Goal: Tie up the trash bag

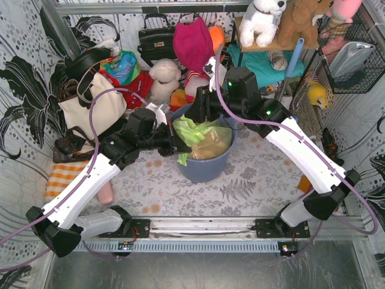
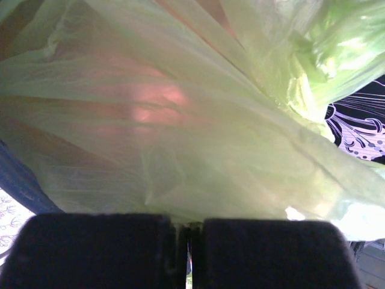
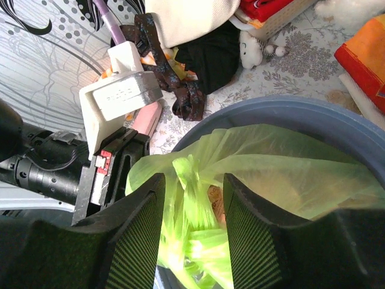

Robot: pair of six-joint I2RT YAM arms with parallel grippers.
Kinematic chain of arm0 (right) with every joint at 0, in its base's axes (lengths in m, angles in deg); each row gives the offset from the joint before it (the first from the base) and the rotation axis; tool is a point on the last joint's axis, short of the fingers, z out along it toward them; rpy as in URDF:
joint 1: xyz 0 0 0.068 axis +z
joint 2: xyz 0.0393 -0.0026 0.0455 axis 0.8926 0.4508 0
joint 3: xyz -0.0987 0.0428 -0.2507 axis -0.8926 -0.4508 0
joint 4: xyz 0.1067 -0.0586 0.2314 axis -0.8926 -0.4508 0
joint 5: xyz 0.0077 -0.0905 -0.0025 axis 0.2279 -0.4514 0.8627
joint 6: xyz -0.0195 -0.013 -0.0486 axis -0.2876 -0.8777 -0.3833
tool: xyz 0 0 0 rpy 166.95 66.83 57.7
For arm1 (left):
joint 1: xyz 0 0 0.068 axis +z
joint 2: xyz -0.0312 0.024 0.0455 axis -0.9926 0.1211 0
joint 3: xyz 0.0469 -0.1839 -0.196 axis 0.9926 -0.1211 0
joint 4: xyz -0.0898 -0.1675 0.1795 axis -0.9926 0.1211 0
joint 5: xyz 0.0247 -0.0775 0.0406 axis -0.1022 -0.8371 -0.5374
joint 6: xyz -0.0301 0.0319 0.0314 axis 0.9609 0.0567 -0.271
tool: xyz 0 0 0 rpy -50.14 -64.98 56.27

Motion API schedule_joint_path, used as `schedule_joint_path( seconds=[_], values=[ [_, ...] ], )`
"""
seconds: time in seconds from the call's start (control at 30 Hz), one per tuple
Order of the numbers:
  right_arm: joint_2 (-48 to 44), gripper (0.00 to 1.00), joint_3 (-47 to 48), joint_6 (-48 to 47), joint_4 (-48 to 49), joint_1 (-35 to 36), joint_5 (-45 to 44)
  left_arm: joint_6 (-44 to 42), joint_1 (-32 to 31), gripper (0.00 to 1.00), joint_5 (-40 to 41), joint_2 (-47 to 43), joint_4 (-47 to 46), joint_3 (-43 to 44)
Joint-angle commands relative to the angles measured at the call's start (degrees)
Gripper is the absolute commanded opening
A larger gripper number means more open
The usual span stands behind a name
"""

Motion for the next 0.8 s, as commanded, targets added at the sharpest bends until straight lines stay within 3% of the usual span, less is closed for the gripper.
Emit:
schedule_joint_path(
  seconds=[0.0, 0.27, 0.43, 0.77],
  values=[
    [2.2, 0.43, 1.9, -1.5, -0.5, 0.2, 1.4, -1.1, -0.3, 0.00, 0.3, -0.5, -0.1, 2.0],
    [3.7, 0.31, 2.1, -1.4, 0.6, 0.1, 1.2, -1.1, -0.3, 0.00, 0.3, -0.6, 0.0, 2.2],
    [2.4, 0.00, 1.9, -2.0, 0.6, 0.2, -2.2, -1.1, -0.3, 0.00, 0.5, -0.8, 0.2, 2.2],
    [-2.4, 0.00, -2.6, -8.5, 3.3, 1.9, -26.2, -1.1, -0.3, 0.00, 1.0, -1.1, 0.3, 2.8]
  ],
)
